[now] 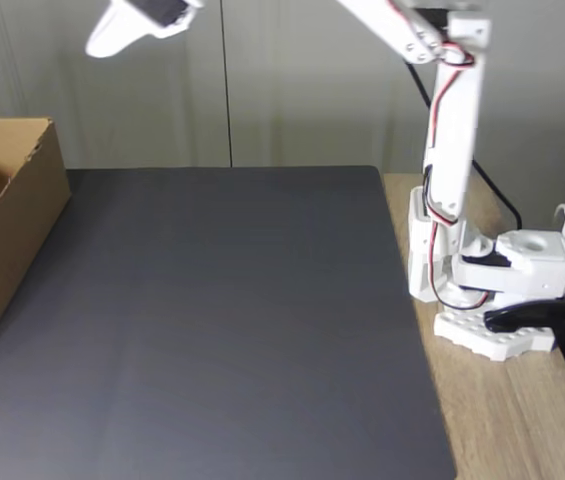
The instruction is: Grasp a ball and put it in the box.
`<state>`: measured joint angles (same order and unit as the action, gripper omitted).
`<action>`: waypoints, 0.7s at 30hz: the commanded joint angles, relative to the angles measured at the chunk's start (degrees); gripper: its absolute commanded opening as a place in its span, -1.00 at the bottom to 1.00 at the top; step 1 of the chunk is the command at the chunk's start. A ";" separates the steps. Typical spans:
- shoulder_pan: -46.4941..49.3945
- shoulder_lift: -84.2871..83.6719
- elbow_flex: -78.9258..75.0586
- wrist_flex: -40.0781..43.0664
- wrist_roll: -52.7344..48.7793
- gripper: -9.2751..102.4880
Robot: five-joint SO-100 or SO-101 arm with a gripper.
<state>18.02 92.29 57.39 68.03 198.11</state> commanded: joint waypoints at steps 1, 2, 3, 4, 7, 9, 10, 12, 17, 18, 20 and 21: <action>0.79 8.96 7.65 -3.25 -0.88 -0.84; 1.14 11.34 10.46 -3.34 -0.88 -0.84; 1.58 13.71 13.27 -3.52 -0.88 -0.84; 1.85 16.17 16.35 -4.22 -0.88 -0.84; 2.99 23.55 25.40 -6.94 -1.32 -0.84; 3.43 28.65 31.99 -9.40 -2.20 -0.84; 3.43 31.11 35.24 -10.63 -2.55 -0.84; 2.81 35.86 41.40 -11.95 -2.99 -0.84; -0.70 44.91 54.49 -13.80 -3.43 -0.84; -1.23 46.58 56.87 -13.80 -3.69 -0.84; -1.85 50.10 61.79 -14.33 -4.31 -0.84; -1.85 51.86 64.07 -14.50 -4.39 -0.84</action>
<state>16.79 140.54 118.30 54.76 194.06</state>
